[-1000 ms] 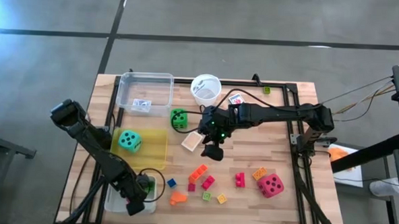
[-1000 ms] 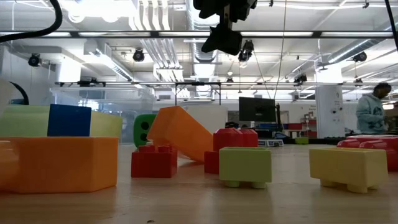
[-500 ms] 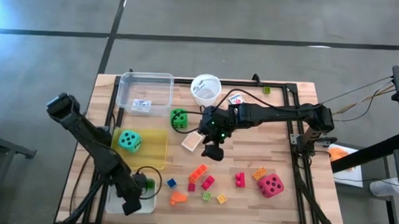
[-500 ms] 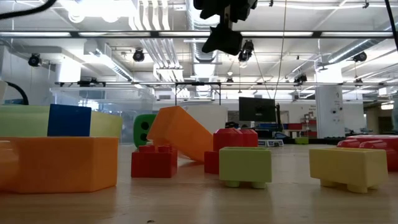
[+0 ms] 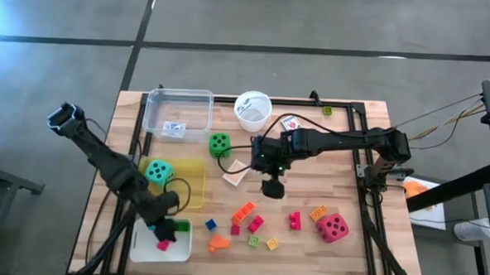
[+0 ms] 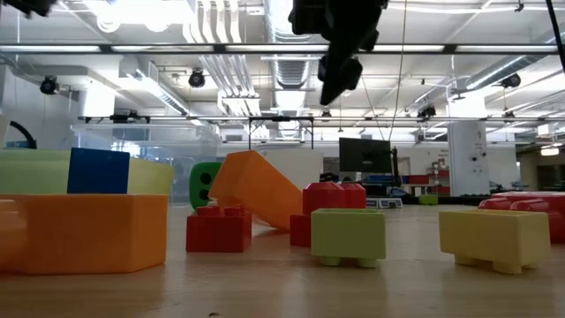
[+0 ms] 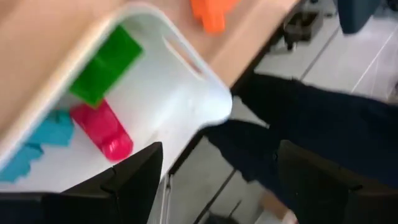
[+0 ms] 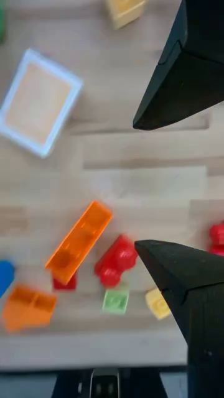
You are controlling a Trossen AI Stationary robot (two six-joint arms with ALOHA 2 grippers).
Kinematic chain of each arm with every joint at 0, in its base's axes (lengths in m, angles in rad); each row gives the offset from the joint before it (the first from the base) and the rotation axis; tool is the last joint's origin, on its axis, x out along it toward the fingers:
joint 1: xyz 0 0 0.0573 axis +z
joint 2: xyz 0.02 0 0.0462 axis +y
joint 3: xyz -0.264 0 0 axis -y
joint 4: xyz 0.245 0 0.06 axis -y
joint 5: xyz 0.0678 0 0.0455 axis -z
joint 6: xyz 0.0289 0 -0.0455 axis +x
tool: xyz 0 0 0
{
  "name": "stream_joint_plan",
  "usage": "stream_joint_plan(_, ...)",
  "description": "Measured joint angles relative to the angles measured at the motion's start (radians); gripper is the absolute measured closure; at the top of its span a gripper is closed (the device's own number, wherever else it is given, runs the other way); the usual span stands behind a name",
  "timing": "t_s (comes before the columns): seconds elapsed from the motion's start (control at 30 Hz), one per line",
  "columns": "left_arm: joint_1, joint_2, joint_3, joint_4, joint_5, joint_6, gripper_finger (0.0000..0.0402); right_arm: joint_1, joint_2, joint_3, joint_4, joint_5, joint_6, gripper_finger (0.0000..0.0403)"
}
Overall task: Pick & Place Toys
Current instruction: Put the dark blue game piece into the white bin
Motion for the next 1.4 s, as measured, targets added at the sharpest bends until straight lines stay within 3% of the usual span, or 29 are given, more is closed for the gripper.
stream_joint_plan(0.13, 0.114, 0.010, 0.000, -0.008, 0.015, 0.086, 0.0099, 0.000, -0.005, -0.003, -0.052, 0.031, 0.034, 0.0106)
stream_joint_plan(0.3, 0.263, 0.046, 0.004, -0.002, 0.104, 0.215, 0.0099, 0.001, -0.038, -0.011, -0.080, 0.067, 0.096, 0.0106)
stream_joint_plan(0.47, 0.336, 0.115, 0.089, -0.054, 0.106, 0.359, 0.0099, 0.000, -0.104, -0.036, -0.089, 0.084, 0.129, 0.0106)
stream_joint_plan(0.73, 0.354, 0.349, 0.351, -0.414, -0.047, 0.653, 0.0127, -0.001, -0.237, -0.156, -0.060, 0.107, 0.212, 0.0106)
stream_joint_plan(0.87, 0.349, 0.434, 0.424, -0.419, -0.076, 0.752, 0.0155, -0.001, -0.318, -0.233, -0.043, 0.107, 0.255, 0.0106)
stream_joint_plan(1.03, 0.343, 0.477, 0.429, -0.396, -0.075, 0.756, 0.0180, 0.000, -0.453, -0.339, -0.003, 0.107, 0.298, 0.0106)
stream_joint_plan(1.3, 0.294, 0.523, 0.430, -0.307, -0.049, 0.697, 0.0183, 0.000, -0.624, -0.478, 0.140, 0.106, 0.371, 0.0106)
stream_joint_plan(1.4, 0.275, 0.551, 0.449, -0.304, -0.076, 0.781, 0.0183, 0.000, -0.649, -0.502, 0.157, 0.106, 0.359, 0.0106)
